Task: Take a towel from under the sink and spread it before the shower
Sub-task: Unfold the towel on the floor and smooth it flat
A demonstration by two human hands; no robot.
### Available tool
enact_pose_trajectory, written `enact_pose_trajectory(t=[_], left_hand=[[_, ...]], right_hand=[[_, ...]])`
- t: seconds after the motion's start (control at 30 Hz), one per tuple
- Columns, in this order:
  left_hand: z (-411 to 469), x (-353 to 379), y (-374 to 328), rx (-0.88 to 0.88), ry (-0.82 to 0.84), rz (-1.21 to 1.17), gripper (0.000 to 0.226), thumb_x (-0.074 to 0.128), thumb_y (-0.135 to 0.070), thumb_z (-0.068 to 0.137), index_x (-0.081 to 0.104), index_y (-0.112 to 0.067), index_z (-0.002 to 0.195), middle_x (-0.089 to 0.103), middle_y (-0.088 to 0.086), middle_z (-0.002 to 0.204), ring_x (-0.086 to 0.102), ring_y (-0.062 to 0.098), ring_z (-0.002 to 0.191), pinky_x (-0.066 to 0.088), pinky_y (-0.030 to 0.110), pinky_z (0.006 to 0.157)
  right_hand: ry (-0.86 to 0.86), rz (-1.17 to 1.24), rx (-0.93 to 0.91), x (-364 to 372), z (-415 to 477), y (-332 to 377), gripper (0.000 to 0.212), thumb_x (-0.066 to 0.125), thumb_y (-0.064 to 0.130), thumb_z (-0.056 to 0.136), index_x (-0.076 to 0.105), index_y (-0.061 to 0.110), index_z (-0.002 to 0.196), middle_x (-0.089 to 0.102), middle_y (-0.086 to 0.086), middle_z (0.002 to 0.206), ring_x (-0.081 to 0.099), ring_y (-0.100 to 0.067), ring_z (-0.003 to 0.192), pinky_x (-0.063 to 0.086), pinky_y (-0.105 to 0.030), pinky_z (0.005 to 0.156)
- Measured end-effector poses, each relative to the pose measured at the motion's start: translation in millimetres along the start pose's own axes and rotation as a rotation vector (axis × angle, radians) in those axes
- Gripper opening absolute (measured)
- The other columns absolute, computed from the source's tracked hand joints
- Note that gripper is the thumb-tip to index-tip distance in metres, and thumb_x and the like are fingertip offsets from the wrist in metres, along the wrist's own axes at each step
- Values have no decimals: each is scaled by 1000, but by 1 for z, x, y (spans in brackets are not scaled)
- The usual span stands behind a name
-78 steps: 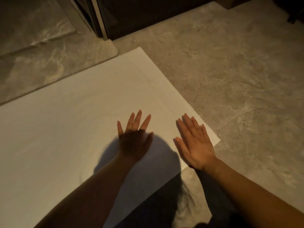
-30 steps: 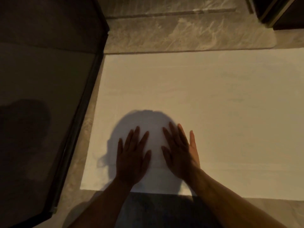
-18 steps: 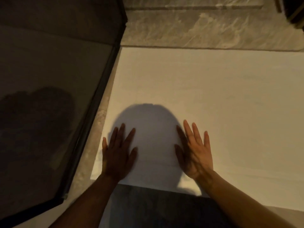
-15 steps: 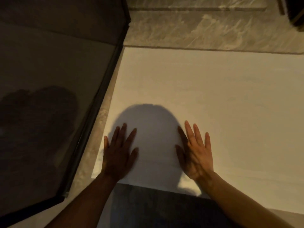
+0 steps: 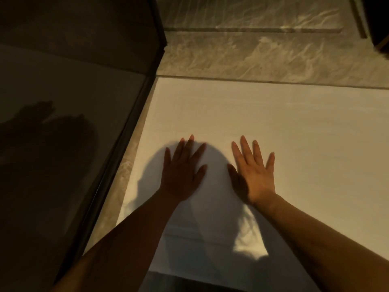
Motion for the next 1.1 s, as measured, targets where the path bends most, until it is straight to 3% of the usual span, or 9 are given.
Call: enact_pose_trajectory(t=[0.23, 0.4, 0.87, 1.0, 1.1], left_hand=[[1, 2, 6, 17, -34, -33, 61, 18, -57, 91, 4, -39, 148, 1, -2, 159, -6, 18, 145, -4, 48, 113], [1, 1, 10, 29, -42, -20, 61, 20, -56, 91, 8, -36, 148, 6, 1, 159, 1, 22, 146, -1, 49, 113], [2, -4, 13, 26, -82, -9, 60, 15, -56, 92, 13, -34, 148, 14, 3, 158, 5, 22, 145, 4, 52, 112], [21, -11, -18, 54, -134, -60, 58, 14, -54, 93, 11, -34, 147, 16, 4, 157, 8, 23, 144, 5, 54, 112], [36, -8, -64, 119, -96, -138, 59, 19, -54, 92, 15, -33, 147, 16, 3, 158, 11, 24, 145, 8, 55, 112]], right_hand=[[-68, 30, -22, 5, 2, -1, 66, -6, 60, 84, -16, 36, 145, -29, 10, 149, -28, -18, 139, -23, -51, 108], [-84, 31, -17, 7, 5, 2, 65, -5, 60, 85, -16, 37, 144, -28, 11, 149, -26, -17, 139, -24, -50, 107], [-92, 104, -36, -5, 4, 8, 63, 11, 51, 90, -2, 31, 148, -16, 7, 156, -24, -14, 138, -20, -50, 111], [-50, 37, 9, -15, 7, -15, 61, 3, 54, 92, -13, 33, 146, -29, 8, 150, -29, -14, 137, -22, -49, 109], [-20, 27, 38, -20, 9, -35, 60, 8, 55, 94, -14, 33, 146, -29, 7, 152, -29, -16, 139, -21, -45, 109]])
Point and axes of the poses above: each hand's wrist, its own z-axis towards the middle knuckle, its own x-axis out of the palm, y = z × x, the point moved 4 cm from there along z, towards the middle knuckle
